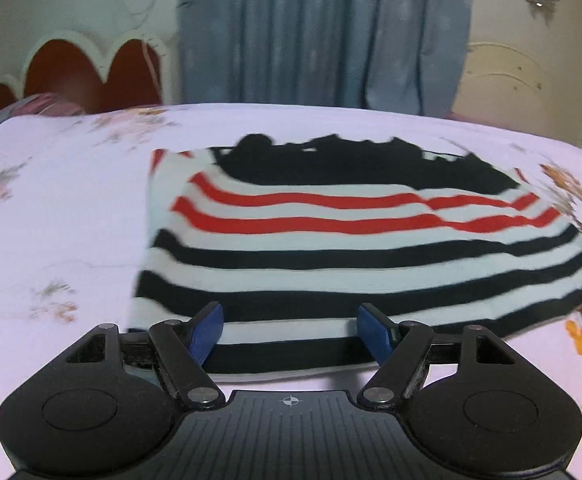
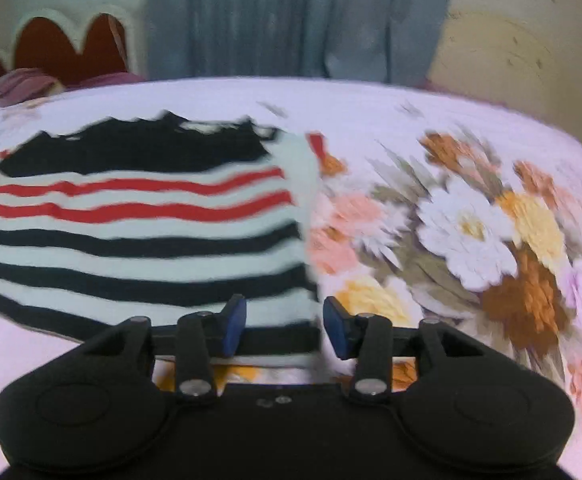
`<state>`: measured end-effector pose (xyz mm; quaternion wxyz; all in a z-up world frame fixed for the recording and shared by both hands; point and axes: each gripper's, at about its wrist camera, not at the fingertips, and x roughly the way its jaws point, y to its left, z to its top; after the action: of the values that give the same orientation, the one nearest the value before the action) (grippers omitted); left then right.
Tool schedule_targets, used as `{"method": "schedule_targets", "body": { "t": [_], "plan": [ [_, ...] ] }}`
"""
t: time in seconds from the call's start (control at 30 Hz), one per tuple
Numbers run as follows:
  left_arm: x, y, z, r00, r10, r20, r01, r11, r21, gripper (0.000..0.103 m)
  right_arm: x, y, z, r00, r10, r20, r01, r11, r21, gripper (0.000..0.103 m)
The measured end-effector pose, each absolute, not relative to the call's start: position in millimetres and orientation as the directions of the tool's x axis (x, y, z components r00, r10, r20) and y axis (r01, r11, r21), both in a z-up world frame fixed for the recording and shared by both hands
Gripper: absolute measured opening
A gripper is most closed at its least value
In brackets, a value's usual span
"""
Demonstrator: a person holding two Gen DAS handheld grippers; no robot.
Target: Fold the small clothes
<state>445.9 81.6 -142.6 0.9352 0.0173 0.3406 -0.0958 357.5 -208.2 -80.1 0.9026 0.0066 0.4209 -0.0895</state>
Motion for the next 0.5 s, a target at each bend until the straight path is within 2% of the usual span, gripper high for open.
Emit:
{"method": "schedule_targets", "body": {
  "t": [0.1,0.13,0.17,0.2,0.27,0.37,0.4,0.43,0.5],
  "plan": [
    [446,84,-144,0.748,-0.165,-0.643,0.186,0.982,-0.035,0.073,356,-223,-89,0.616,-0.055,-0.786,0.166,0.984,0.061,0.037],
    [447,84,-145,0.746,-0.159,-0.647,0.189,0.982,-0.022,0.073,355,-225,-91,0.616,-0.037,-0.787,0.162,0.984,0.08,0.032],
    [448,83,-146,0.744,-0.151,-0.651,0.189,0.982,-0.012,0.073,354,-229,-92,0.616,-0.018,-0.787,0.154,0.983,0.098,0.013],
    [446,84,-147,0.745,-0.15,-0.65,0.186,0.982,-0.013,0.073,353,-231,-92,0.608,-0.019,-0.793,0.155,0.983,0.095,0.007],
    [447,88,-148,0.748,-0.111,-0.654,0.153,0.988,0.007,0.073,345,-236,-90,0.595,-0.029,-0.804,0.169,0.981,0.09,0.007],
    [446,93,-150,0.742,-0.102,-0.662,0.142,0.99,0.006,0.073,345,-223,-86,0.569,-0.073,-0.819,0.138,0.99,0.008,0.007],
    [445,90,-146,0.742,-0.09,-0.664,0.138,0.99,0.02,0.073,347,-220,-82,0.568,-0.097,-0.817,0.148,0.989,-0.015,0.012],
    [443,85,-142,0.749,-0.081,-0.658,0.136,0.99,0.032,0.073,347,-216,-73,0.594,-0.148,-0.791,0.172,0.984,-0.055,0.019],
    [437,70,-137,0.76,-0.123,-0.638,0.185,0.982,0.03,0.073,342,-201,-57,0.664,-0.206,-0.719,0.179,0.977,-0.114,0.04]
  ]
}}
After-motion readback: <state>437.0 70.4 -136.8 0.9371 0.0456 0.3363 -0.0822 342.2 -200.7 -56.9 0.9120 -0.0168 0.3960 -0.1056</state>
